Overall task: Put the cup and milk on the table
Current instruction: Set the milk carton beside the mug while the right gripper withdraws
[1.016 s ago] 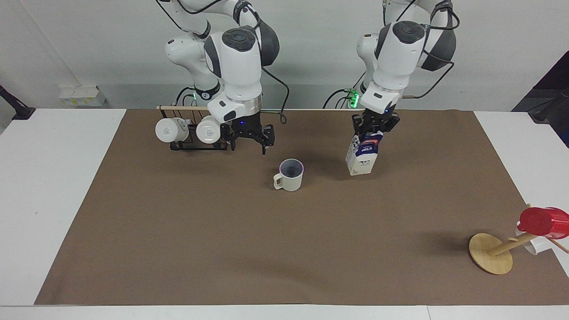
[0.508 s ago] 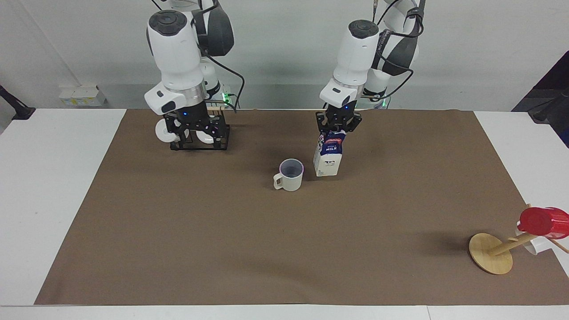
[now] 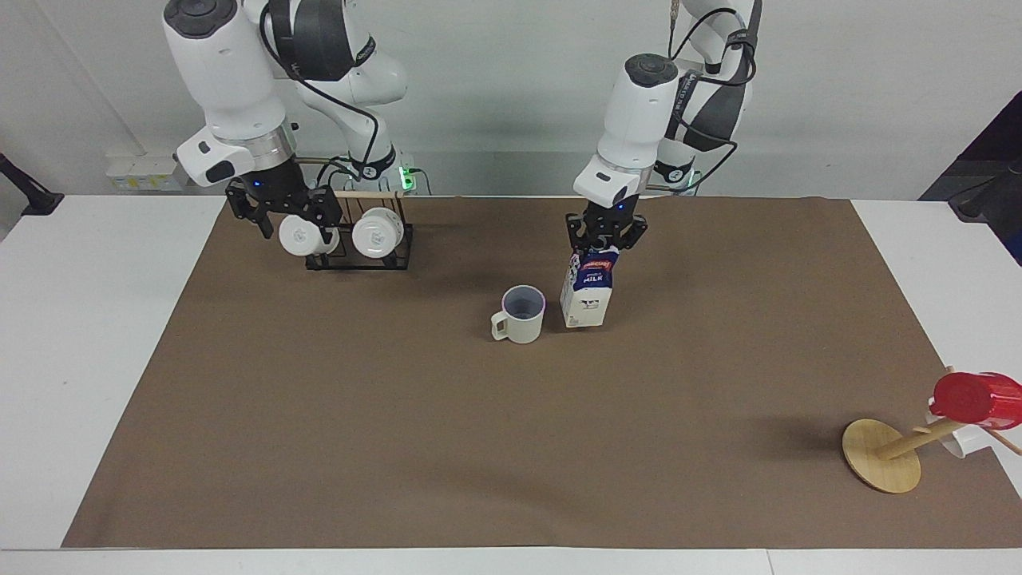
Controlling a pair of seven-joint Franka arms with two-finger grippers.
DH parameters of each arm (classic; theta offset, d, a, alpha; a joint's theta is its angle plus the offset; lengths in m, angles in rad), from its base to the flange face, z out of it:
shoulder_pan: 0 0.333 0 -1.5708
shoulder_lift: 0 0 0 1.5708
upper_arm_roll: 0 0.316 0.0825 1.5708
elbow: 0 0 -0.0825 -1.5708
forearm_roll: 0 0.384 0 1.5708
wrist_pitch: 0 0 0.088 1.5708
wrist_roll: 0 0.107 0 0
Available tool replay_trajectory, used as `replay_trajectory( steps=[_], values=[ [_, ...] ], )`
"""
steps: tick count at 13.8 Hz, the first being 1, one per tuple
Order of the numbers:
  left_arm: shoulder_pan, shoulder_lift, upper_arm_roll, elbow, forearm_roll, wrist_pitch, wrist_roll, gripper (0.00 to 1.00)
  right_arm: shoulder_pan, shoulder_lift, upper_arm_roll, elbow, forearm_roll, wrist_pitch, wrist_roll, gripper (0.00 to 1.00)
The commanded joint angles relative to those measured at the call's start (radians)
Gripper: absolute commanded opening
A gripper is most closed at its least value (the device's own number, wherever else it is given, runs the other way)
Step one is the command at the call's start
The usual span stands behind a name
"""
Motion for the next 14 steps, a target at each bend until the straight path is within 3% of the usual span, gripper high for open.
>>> replay_trajectory(
  steps=[1, 7, 8, 9, 10, 11, 14],
  values=[
    [-0.015, 0.025, 0.014, -0.010, 0.005, 0.039, -0.008, 0.47, -0.065, -0.027, 0.005, -0.024, 0.031, -0.035, -0.070, 1.00],
    [-0.010, 0.050, 0.015, -0.024, 0.025, 0.085, -0.008, 0.49, -0.142, -0.042, 0.000, 0.037, 0.090, -0.048, -0.112, 1.00],
    [-0.010, 0.050, 0.015, -0.025, 0.027, 0.084, -0.008, 0.54, -0.142, -0.042, 0.002, 0.070, 0.088, -0.080, -0.110, 1.00],
    [-0.009, 0.050, 0.015, -0.025, 0.027, 0.085, -0.008, 0.66, -0.142, -0.039, 0.005, 0.119, 0.078, -0.119, -0.109, 1.00],
    [-0.010, 0.050, 0.015, -0.025, 0.027, 0.085, -0.008, 0.91, -0.142, -0.039, 0.005, 0.152, 0.073, -0.151, -0.107, 1.00],
    [-0.010, 0.051, 0.015, -0.024, 0.027, 0.085, -0.008, 1.00, -0.140, -0.041, 0.003, 0.170, 0.070, -0.174, -0.107, 1.00],
    [-0.015, 0.050, 0.014, -0.009, 0.027, 0.070, -0.046, 1.00, -0.140, -0.071, 0.014, 0.154, 0.067, -0.208, -0.093, 1.00]
  ],
)
